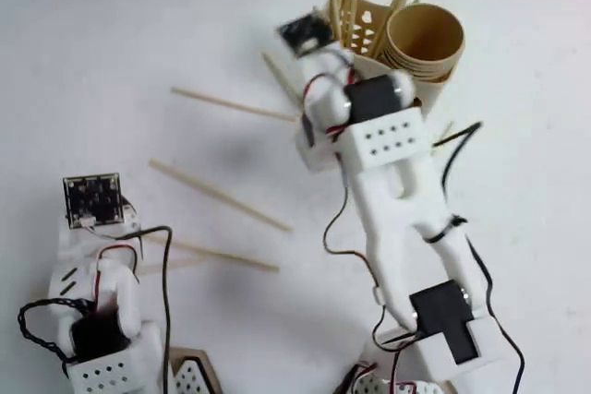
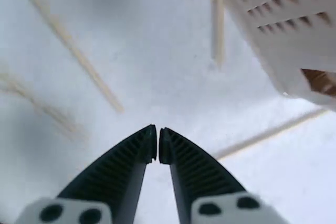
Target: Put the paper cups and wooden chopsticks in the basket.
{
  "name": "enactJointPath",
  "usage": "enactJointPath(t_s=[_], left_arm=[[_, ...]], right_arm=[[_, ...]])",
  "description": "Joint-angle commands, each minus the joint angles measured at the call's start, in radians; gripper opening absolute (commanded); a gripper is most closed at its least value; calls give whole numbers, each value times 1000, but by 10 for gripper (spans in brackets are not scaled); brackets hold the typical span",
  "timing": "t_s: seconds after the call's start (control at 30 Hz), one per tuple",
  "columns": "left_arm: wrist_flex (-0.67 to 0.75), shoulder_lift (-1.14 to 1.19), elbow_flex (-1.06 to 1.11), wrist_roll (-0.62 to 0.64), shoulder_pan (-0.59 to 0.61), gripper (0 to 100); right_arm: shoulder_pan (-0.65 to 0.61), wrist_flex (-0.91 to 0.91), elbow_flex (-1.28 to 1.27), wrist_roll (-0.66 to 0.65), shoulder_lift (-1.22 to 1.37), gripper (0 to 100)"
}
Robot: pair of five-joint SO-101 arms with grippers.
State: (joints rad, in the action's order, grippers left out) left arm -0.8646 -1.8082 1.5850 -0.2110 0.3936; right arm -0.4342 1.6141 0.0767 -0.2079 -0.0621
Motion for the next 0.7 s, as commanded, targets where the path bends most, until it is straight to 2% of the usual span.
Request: enactJointPath(t_s=[0.0, 0.23, 0.43, 0.53, 0.67], left_arm=[[21, -10, -8, -9, 2, 28], [-37, -7, -83, -64, -7, 28], [-183, -5, -161, -189, -131, 28], [-253, -5, -206, -259, -183, 28], [-328, -4, -258, -354, -205, 46]], right_arm=[[-21, -70, -98, 6, -58, 19], [-4, -346, -445, 5, -208, 19], [125, -634, -698, 12, -337, 19], [191, -739, -756, 12, -352, 19], [228, -777, -764, 18, -335, 21]])
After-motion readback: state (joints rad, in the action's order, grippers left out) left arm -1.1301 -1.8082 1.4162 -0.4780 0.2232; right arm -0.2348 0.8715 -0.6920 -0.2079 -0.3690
